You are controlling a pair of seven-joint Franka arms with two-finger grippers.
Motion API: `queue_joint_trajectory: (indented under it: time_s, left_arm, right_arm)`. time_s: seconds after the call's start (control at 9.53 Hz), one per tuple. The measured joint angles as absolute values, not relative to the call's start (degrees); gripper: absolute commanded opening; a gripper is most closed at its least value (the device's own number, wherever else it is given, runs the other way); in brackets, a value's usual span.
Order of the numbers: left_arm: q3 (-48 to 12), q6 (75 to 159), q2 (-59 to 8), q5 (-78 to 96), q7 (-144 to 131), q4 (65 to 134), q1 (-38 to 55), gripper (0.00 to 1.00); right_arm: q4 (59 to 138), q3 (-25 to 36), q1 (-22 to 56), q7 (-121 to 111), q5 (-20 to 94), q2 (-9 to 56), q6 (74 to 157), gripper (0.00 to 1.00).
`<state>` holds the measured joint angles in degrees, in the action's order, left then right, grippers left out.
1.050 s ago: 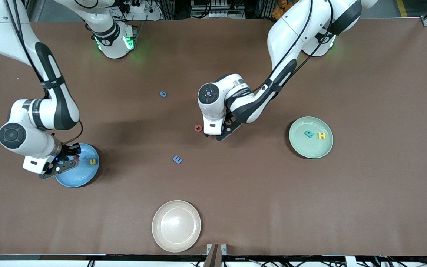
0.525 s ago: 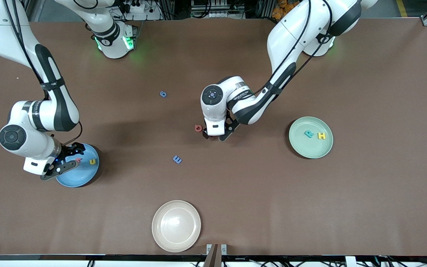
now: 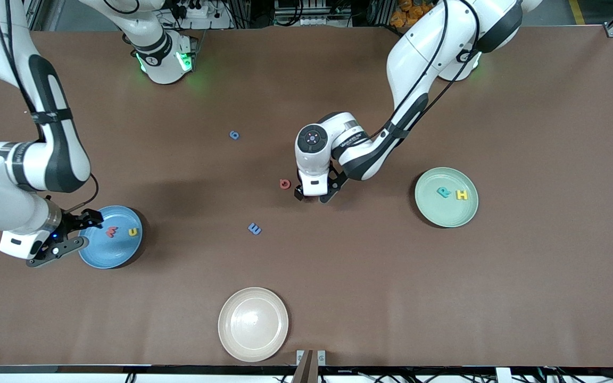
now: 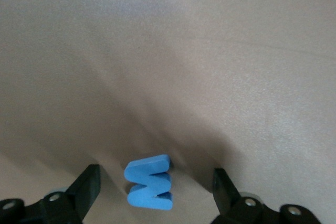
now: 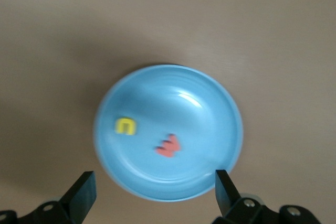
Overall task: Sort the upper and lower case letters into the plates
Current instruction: 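Place the w on the blue plate while the left gripper grasps the W, then carry the blue W to the green plate with the left gripper and release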
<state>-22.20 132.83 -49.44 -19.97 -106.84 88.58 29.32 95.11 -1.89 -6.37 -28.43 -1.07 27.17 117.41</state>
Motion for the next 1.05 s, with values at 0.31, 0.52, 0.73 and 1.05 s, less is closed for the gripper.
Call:
queue_joint_trajectory:
  time_s: [0.31, 0.52, 0.73, 1.05]
  left_arm:
    - [-22.3, 133.2, -49.2, -19.0, -106.9, 88.6, 29.1, 0.52]
    - [-22.3, 133.2, -48.7, -18.5, -106.9, 88.6, 29.0, 0.2]
    - [-22.3, 133.7, -48.6, -18.4, -106.9, 88.6, 28.8, 0.15]
    - [-25.7, 130.5, -47.9, -18.4, -102.7, 88.6, 22.7, 0.15]
  right_arm:
    - [94.0, -2.7, -5.9, -32.6, 4.4, 26.8, 112.1, 1.0]
    - [95.7, -2.8, -5.6, -36.9, 4.4, 26.8, 111.9, 1.0]
    - [100.4, -2.9, -4.7, -37.8, 4.4, 26.1, 116.4, 1.0]
    - [110.7, -3.0, -1.6, -38.9, 4.1, 21.5, 121.9, 1.0]
